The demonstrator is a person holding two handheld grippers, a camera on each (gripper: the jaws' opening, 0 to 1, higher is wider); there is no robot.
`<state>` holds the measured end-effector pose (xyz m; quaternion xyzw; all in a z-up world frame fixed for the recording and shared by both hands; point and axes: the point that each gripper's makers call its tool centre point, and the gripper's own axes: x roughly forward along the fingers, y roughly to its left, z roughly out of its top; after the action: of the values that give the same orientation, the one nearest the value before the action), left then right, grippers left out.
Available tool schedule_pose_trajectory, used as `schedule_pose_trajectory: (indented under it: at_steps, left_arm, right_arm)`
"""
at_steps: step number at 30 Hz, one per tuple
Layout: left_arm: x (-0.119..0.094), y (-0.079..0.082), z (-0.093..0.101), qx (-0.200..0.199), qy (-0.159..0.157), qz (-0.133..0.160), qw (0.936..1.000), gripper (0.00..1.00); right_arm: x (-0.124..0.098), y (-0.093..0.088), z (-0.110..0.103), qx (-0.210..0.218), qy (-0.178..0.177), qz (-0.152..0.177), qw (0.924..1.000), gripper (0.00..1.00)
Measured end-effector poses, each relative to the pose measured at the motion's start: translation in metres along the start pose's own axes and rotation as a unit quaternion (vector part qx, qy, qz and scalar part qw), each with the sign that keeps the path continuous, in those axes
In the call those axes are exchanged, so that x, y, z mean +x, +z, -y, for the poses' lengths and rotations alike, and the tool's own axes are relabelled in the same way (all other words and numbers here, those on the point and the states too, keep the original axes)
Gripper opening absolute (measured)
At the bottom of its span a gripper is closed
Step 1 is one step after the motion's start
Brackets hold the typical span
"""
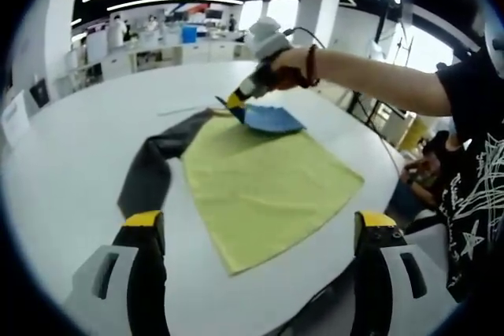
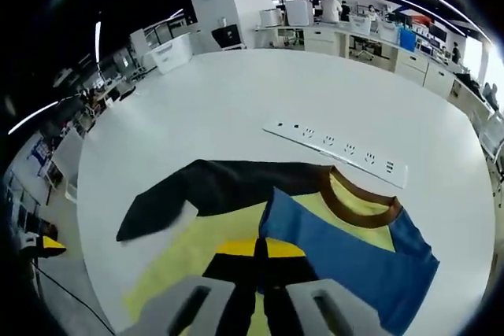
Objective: Fold the garment on the visible template until the final outline fits inside the template.
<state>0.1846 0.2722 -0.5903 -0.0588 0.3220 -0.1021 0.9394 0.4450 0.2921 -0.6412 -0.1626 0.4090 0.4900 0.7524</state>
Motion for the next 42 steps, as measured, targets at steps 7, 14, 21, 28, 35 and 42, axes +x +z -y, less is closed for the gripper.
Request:
schedule_pose_trajectory:
  at_steps: [7, 14, 21, 28, 35, 42]
  left_arm:
    - [0.000, 0.000, 0.001, 0.000, 0.000, 0.004, 1.0000, 0.96]
    - [-0.002, -0.004, -0.001, -0.004, 0.003, 0.004, 1.0000, 0.96]
    - [-0.004, -0.008, -0.005, -0.010, 0.009, 0.002, 0.9999, 0.96]
    - [-0.003, -0.011, -0.009, -0.014, 0.012, -0.001, 0.9998, 0.95]
    - [-0.001, -0.012, -0.008, -0.011, 0.006, 0.000, 0.9999, 0.95]
    - [0.000, -0.010, -0.014, -0.007, 0.008, 0.002, 0.9999, 0.95]
  right_arm:
    - [0.006, 0.007, -0.010, -0.033, -0.004, 0.001, 0.9994, 0.00]
    - [0.019, -0.001, -0.016, -0.045, 0.001, -0.010, 0.9989, 0.00]
    - [0.031, -0.004, -0.027, -0.045, 0.014, -0.014, 0.9988, 0.00]
    - [0.047, -0.010, -0.033, -0.042, 0.026, -0.021, 0.9986, 0.00]
    - [0.065, -0.020, -0.032, -0.033, 0.031, -0.036, 0.9983, 0.00]
    - [0.082, -0.028, -0.032, -0.027, 0.035, -0.045, 0.9980, 0.00]
